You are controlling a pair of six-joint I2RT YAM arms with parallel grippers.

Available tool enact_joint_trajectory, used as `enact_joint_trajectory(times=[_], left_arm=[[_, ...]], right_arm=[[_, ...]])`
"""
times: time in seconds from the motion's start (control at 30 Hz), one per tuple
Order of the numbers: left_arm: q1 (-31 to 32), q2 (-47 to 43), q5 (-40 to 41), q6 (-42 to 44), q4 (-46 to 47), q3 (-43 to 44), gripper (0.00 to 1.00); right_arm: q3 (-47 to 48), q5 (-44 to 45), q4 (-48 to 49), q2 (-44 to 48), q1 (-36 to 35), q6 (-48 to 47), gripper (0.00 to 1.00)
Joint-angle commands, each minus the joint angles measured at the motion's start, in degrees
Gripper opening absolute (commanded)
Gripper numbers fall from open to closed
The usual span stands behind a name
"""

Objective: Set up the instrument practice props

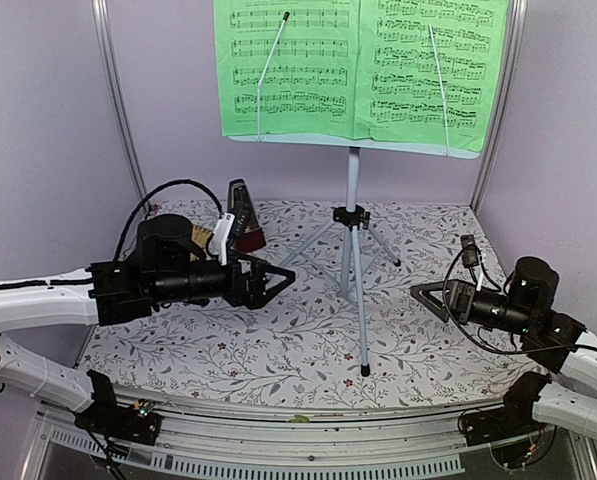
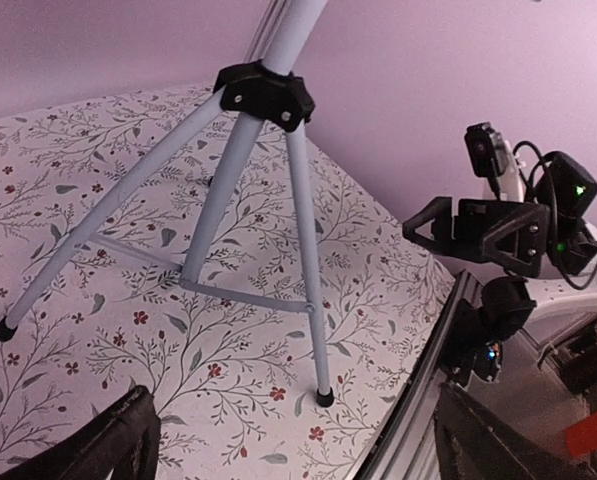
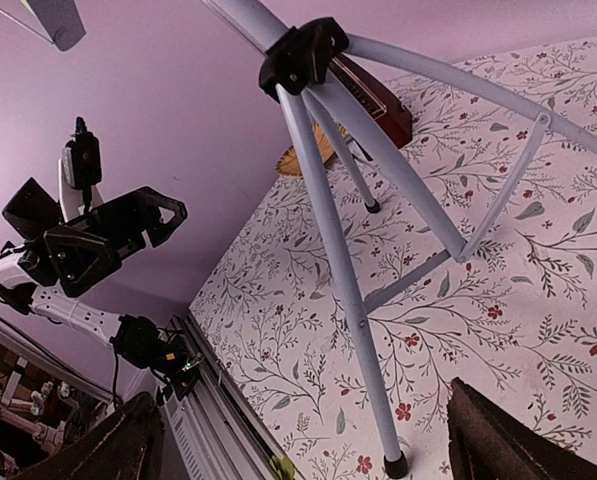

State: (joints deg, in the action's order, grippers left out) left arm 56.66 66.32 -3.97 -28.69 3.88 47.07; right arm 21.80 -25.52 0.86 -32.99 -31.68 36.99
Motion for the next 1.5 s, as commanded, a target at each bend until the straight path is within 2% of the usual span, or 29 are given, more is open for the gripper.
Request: enact_joint_trajectory(times=[0.0, 0.13, 0.23, 0.5, 0.73, 1.0, 1.23, 1.47], left_arm=[[-2.87, 2.06, 1.17, -3.14, 1.79, -1.89, 0.96], [-6.07, 3.76, -0.3, -6.55, 3.7, -4.48, 0.96], [-8.78, 5.15, -1.97, -8.43, 4.53, -5.69, 0.96], [-11.08, 11.31, -0.63, -9.27, 5.36, -4.75, 0.96], [-11.22, 9.54, 2.97, -11.04, 4.08, -5.18, 0.96], [-12.17, 7.07, 5.26, -13.28, 4.84, -6.78, 0.96], [-14.13, 6.37, 4.03, -12.91, 4.49, -6.33, 0.96], [-16.59, 5.12, 2.43, -12.38, 3.86, -6.33, 0.96]], right_arm=[[-4.45, 11.23, 9.75, -4.15, -7.35, 0.86, 0.99], [-9.0, 18.47, 14.24, -6.72, -14.08, 1.97, 0.99], [-8.4, 23.65, 13.66, -9.39, -17.98, 0.31, 0.99], [-4.0, 27.45, 21.53, -25.54, -18.5, -4.79, 0.99], [-0.24, 33.01, 25.4, -34.13, -22.12, -7.61, 0.99], [9.2, 32.2, 23.46, -45.98, -22.01, -10.79, 0.99], [16.26, 33.27, 20.38, -54.26, -19.51, -8.19, 0.99], [21.51, 38.44, 17.7, -59.29, -18.15, -5.02, 0.99]])
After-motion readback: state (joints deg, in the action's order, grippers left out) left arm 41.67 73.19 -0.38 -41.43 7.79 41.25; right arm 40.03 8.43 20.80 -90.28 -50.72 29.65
